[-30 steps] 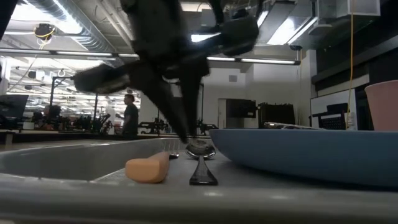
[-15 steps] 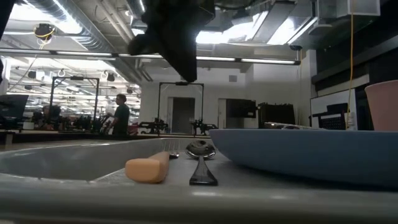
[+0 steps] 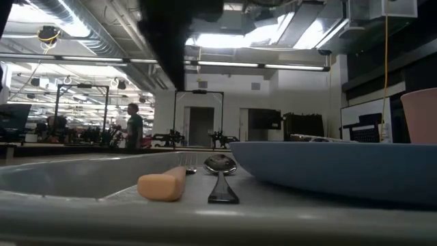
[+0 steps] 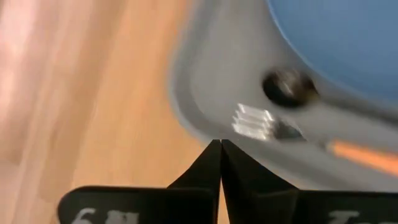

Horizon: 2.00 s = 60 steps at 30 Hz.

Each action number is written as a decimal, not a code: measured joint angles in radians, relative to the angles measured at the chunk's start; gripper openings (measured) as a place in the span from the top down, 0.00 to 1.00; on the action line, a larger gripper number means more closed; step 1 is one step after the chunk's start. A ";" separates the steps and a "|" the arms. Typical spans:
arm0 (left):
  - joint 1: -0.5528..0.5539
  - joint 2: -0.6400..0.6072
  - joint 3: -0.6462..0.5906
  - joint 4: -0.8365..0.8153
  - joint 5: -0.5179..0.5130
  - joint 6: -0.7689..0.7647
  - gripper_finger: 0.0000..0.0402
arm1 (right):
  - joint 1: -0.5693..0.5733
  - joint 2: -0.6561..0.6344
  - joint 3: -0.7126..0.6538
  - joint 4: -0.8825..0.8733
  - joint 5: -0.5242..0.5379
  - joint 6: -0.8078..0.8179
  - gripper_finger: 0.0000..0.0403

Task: Pick and place plate/cup/fork/spoon on tray
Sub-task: Adjust the blue plate on the gray tray

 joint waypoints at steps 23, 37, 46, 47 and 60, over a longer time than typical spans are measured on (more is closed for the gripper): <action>-0.127 -0.155 -0.070 -0.426 0.084 0.157 0.94 | 0.000 -0.015 0.000 0.118 -0.113 -0.041 0.71; -0.066 -1.055 -0.854 0.648 0.192 0.378 0.99 | 0.000 -0.390 -0.297 0.572 -0.276 -0.172 0.71; -0.013 -1.270 -1.046 0.823 0.247 0.361 0.97 | 0.000 -0.657 -0.659 0.836 -0.375 -0.118 0.71; -0.012 -1.274 -1.052 0.839 0.247 0.362 0.97 | 0.000 -0.673 -0.690 0.881 -0.365 -0.115 0.71; 0.027 -1.372 -1.286 1.065 0.335 0.387 0.92 | 0.000 -0.697 -0.902 1.149 -0.341 -0.040 0.71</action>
